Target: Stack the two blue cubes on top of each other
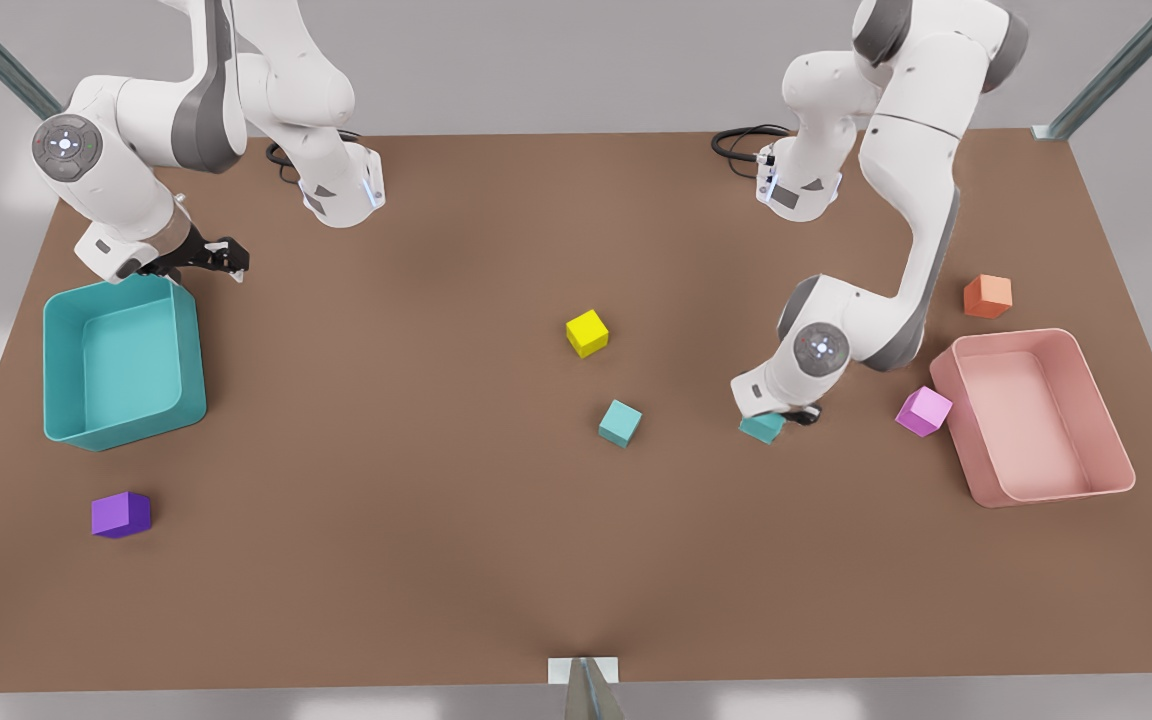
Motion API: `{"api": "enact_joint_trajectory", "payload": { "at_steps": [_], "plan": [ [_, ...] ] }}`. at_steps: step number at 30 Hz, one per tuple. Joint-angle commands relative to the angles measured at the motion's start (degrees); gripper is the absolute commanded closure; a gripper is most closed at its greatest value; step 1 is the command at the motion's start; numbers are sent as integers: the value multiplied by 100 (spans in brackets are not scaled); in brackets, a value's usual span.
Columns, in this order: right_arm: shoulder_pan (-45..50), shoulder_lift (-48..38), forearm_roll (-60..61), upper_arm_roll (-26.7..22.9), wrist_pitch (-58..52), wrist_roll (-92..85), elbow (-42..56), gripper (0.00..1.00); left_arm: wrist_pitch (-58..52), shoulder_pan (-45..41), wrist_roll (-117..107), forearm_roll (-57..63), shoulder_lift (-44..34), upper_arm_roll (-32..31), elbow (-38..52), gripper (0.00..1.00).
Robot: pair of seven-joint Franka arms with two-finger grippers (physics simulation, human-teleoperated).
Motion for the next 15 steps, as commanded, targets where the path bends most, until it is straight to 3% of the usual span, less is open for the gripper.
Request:
{"api": "enact_joint_trajectory", "payload": {
  "at_steps": [1, 4, 15],
  "plan": [
    [0, -3, 4, -1, -12, -9, 8, 0, -610, -418, -2497, -49, 175, -1, 334, 29],
    [0, 6, 4, -1, -20, -9, 8, 0, -601, -1068, -3544, -208, 448, -1, 773, 29],
    [0, 6, 4, -1, -29, -9, 34, 0, -540, -1710, -4379, -128, 1503, 26, 1977, 29]
  ]
}}
